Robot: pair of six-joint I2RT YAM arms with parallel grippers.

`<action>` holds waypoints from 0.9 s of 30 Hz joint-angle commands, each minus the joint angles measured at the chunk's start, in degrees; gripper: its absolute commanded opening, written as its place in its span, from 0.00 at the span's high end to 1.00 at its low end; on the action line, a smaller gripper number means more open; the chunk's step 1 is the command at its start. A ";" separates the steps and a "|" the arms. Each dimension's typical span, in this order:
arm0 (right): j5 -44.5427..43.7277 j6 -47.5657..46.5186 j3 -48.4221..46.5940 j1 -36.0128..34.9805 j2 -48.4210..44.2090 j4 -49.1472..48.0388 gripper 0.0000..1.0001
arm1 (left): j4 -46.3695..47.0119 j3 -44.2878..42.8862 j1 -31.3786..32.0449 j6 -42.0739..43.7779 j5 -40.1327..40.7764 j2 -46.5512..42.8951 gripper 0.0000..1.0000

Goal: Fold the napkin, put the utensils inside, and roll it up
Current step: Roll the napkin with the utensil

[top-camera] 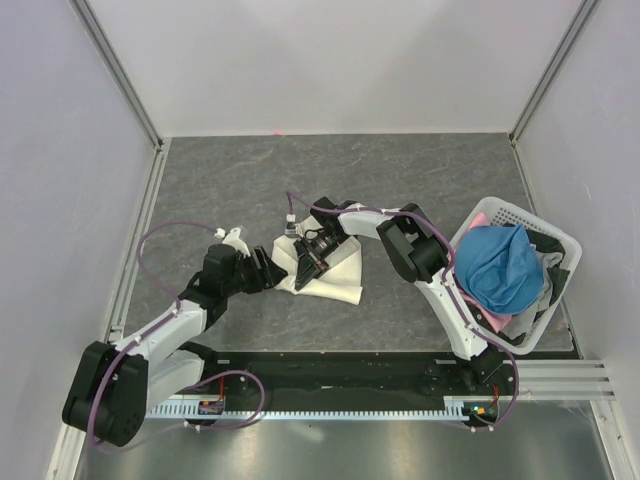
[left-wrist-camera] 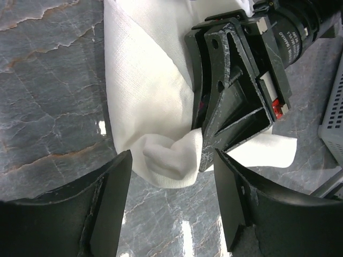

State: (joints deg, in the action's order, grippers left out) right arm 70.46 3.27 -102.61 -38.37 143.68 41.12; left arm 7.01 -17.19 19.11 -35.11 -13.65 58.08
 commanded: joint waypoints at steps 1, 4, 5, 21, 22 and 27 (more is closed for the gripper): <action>-10.60 -3.27 0.83 1.19 4.77 -2.98 0.97 | 5.82 -0.91 0.22 3.64 -0.94 2.91 0.33; -10.78 -3.27 0.74 1.19 4.60 -2.89 0.97 | 7.84 -1.00 0.22 4.00 -1.73 4.75 0.40; -10.78 -3.27 0.74 1.19 4.68 -2.89 0.97 | 8.11 -0.92 0.14 4.00 -1.73 5.28 0.41; -12.01 -1.16 -0.05 1.19 1.53 -3.15 0.79 | 4.87 -2.32 0.22 5.84 -0.59 9.06 0.96; -12.18 -0.98 -0.14 1.19 1.00 -3.07 0.74 | 3.99 -3.28 0.22 5.85 0.19 9.24 0.98; -15.60 -0.98 0.30 1.28 -4.27 -3.86 0.43 | -3.73 -6.88 0.22 6.11 2.13 10.55 0.98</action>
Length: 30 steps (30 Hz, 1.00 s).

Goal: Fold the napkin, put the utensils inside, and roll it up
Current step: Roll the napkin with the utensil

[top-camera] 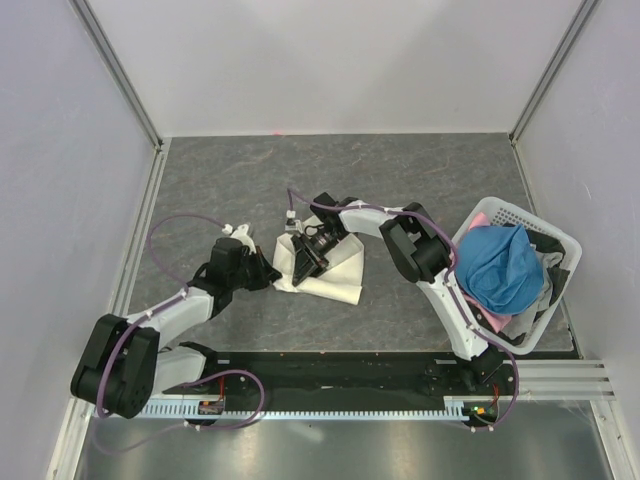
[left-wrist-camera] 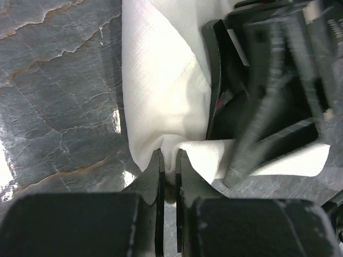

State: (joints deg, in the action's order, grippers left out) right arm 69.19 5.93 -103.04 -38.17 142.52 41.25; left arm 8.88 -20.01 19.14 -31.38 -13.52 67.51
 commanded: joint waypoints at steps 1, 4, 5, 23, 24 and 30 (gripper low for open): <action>-14.69 -3.56 1.17 1.08 -4.17 -4.51 0.40 | -6.50 -4.59 0.11 2.28 2.00 1.40 0.98; -17.68 -4.00 3.37 0.99 -9.26 -8.19 0.29 | -8.53 -6.44 0.11 1.93 1.13 3.24 0.98; -18.55 -4.09 5.12 1.00 -12.23 -9.34 0.26 | -10.27 -6.97 0.11 1.85 0.95 3.68 0.98; -59.40 -13.05 43.98 -9.10 -52.86 -26.22 0.19 | -20.92 -16.29 -1.29 0.09 -4.14 12.64 0.98; -60.13 -13.31 44.16 -10.07 -53.39 -26.14 0.19 | -21.10 -16.46 -1.29 0.09 -4.67 12.91 0.98; -63.21 -14.02 44.69 -13.68 -52.00 -26.05 0.20 | -21.80 -16.82 -1.64 0.53 -4.76 12.83 0.98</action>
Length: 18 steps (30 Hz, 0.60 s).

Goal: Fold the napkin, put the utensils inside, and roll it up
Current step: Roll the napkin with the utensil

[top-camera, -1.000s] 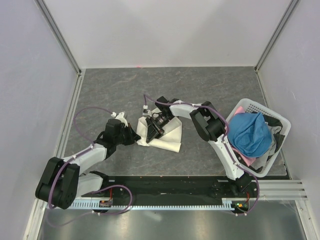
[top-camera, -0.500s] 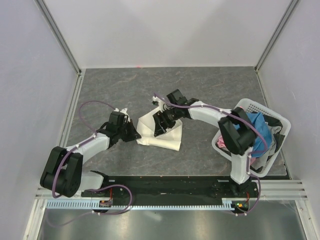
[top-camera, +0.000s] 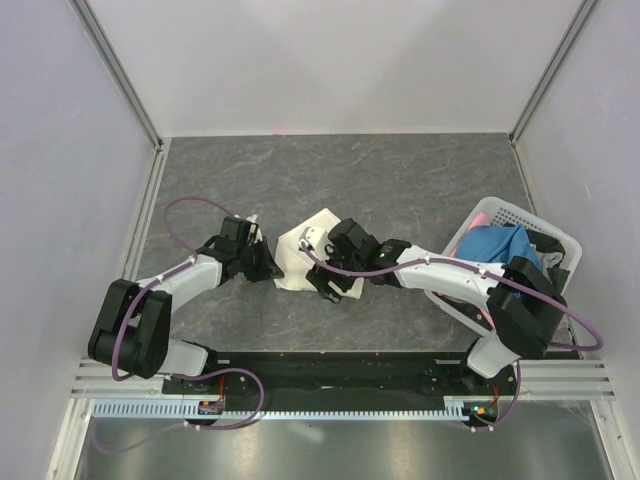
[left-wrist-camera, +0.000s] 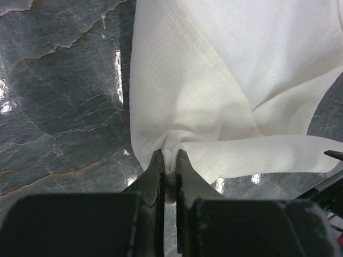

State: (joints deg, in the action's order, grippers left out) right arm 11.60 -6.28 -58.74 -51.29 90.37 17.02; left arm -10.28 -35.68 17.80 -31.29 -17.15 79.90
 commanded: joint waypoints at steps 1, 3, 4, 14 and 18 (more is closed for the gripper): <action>-5.44 -1.98 0.21 -0.66 1.12 -1.72 0.21 | -2.72 -1.14 -0.31 0.44 -1.13 0.43 0.98; -4.66 -2.41 0.12 -0.83 1.91 -1.63 0.23 | -2.99 -1.41 -0.49 0.70 -1.40 0.52 0.98; -4.22 -2.59 -0.14 -0.92 2.70 -1.29 0.24 | -3.16 -1.50 -0.49 0.79 -1.40 0.52 0.98; -1.92 -2.94 0.64 -1.36 5.69 0.21 0.38 | -3.87 -1.85 -1.19 1.23 -1.40 0.35 0.98; -4.03 -3.12 0.65 -1.36 7.45 0.30 0.38 | -3.95 -1.94 -1.19 1.41 -1.66 0.43 0.98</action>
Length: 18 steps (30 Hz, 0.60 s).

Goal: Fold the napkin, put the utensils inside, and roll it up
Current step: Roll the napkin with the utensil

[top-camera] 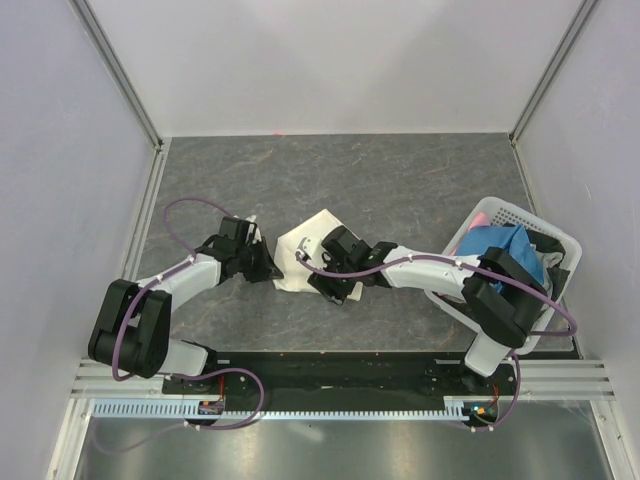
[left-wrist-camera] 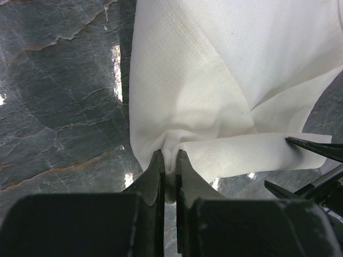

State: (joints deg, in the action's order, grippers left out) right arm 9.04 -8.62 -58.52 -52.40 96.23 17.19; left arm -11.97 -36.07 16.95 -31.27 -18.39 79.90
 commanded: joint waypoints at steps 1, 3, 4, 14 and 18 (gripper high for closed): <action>-1.65 -0.78 0.25 -0.24 1.86 0.21 0.39 | -2.36 -1.72 -0.34 1.64 -0.42 0.43 0.98; -2.53 -0.78 -0.19 -0.16 2.91 0.30 0.39 | -2.36 -1.72 -0.43 1.74 -0.50 0.70 0.98; -2.53 -0.87 -0.45 -0.16 3.26 0.47 0.40 | -2.27 -1.81 -0.51 1.74 -0.59 0.70 0.98; 1.76 -2.27 -4.84 0.28 7.75 7.14 0.66 | -2.27 -2.86 -0.78 2.61 -1.65 1.40 0.98; 8.97 -2.89 -7.30 1.68 9.76 10.67 0.73 | -2.27 -3.48 -1.30 2.35 -0.95 0.61 0.86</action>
State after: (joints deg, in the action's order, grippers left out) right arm 10.09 -10.66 -63.11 -51.86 103.13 22.28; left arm -13.41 -37.39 16.16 -30.76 -18.98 80.64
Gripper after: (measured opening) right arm 0.304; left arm 0.091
